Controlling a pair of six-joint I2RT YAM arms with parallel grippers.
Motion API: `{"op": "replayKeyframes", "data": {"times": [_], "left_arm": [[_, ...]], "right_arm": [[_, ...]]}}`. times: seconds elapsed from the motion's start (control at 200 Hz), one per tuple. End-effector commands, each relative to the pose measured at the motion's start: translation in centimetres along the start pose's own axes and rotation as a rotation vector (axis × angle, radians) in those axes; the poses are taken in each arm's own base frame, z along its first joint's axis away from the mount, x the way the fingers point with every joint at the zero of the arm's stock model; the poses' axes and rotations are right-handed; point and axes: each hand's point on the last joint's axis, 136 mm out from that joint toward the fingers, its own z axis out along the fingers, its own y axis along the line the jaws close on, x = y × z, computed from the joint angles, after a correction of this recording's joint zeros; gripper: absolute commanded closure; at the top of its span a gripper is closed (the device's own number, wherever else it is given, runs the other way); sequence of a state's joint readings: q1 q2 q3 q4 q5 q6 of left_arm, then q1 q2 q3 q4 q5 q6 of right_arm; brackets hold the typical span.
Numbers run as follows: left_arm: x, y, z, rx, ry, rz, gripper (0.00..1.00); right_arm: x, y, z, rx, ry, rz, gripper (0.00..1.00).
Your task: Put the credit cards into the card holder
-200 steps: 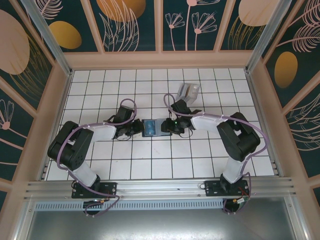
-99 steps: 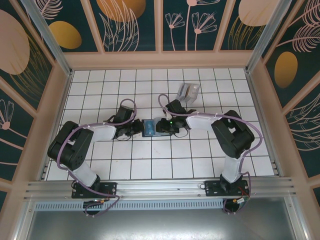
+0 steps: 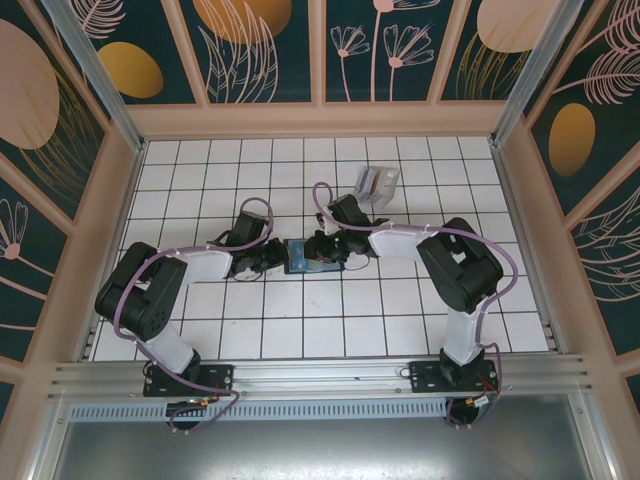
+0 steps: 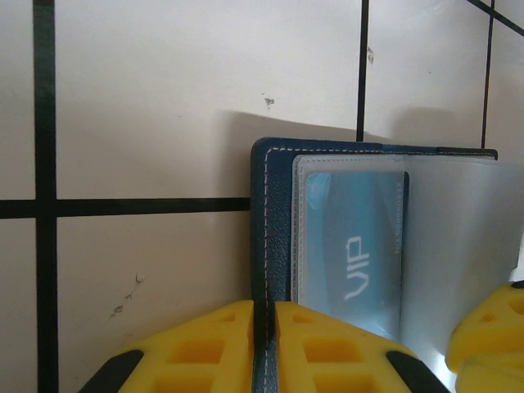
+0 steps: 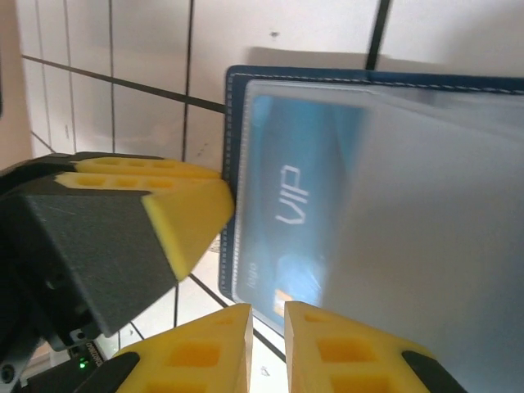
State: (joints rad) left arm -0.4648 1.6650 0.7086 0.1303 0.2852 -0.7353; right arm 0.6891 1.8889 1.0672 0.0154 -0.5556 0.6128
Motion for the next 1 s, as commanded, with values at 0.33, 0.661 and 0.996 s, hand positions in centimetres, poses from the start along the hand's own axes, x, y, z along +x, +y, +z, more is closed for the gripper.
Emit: {"op": "replayKeyframes", "data": {"times": [0.33,0.661,0.996], "left_arm": [[-1.2,-1.2,-0.7,0.029,-0.013,-0.005,0.79],[-1.2,-1.1,-0.8,0.033,-0.031,0.000,0.73],[-1.1,-1.1,-0.7,0.027,-0.017,0.010,0.72]], "right_arm": [[-2.2,3.3,-1.5,-0.007,-0.084,-0.098,0.71],[0.4,-3.4,-6.1,0.251,-0.200,-0.046,0.60],[0.8,-5.3,-5.3,0.257,-0.181,0.004,0.47]]}}
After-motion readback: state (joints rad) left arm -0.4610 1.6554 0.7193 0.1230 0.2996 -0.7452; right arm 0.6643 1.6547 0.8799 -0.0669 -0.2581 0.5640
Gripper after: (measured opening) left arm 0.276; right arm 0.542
